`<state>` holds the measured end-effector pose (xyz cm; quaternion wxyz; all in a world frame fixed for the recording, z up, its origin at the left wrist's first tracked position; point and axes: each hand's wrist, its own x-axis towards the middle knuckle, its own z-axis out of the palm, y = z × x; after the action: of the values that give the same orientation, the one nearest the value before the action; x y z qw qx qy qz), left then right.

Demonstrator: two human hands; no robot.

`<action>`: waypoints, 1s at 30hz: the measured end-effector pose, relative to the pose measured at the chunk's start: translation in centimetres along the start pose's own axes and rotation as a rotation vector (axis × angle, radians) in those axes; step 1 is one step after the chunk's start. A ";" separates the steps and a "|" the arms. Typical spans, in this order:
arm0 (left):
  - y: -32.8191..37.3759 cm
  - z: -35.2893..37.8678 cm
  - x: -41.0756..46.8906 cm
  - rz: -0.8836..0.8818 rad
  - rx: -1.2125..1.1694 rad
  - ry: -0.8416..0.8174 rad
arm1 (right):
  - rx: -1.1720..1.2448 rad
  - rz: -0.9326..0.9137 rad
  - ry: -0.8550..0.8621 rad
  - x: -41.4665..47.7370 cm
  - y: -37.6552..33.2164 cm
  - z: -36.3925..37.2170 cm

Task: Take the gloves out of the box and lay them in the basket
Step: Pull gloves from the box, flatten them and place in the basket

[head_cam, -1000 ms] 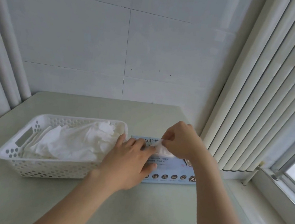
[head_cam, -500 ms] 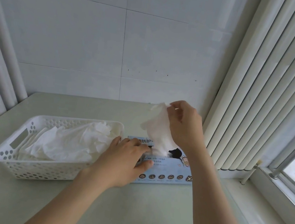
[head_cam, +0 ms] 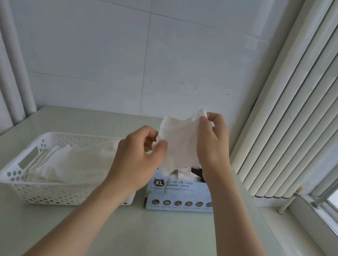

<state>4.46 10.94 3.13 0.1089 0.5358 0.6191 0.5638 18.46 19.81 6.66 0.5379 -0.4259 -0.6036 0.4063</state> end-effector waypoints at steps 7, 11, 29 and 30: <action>0.5 -1.7 1.0 -0.242 -0.300 -0.032 | -0.459 0.171 -0.312 -1.2 -1.4 -0.5; 0.6 -2.7 1.3 -0.246 -0.303 -0.172 | -0.746 0.173 -0.553 -2.7 -2.9 -0.2; 0.8 -4.8 1.8 0.011 -0.107 -0.118 | -0.135 0.042 -0.710 -2.1 -1.2 0.0; 0.6 -5.0 2.0 0.021 -0.107 -0.107 | -0.069 0.057 -0.733 -2.0 -0.9 -0.2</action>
<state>0.28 9.47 6.30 0.1644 0.5648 0.5757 0.5678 18.70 17.63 6.91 0.2597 -0.2866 -0.7574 0.5260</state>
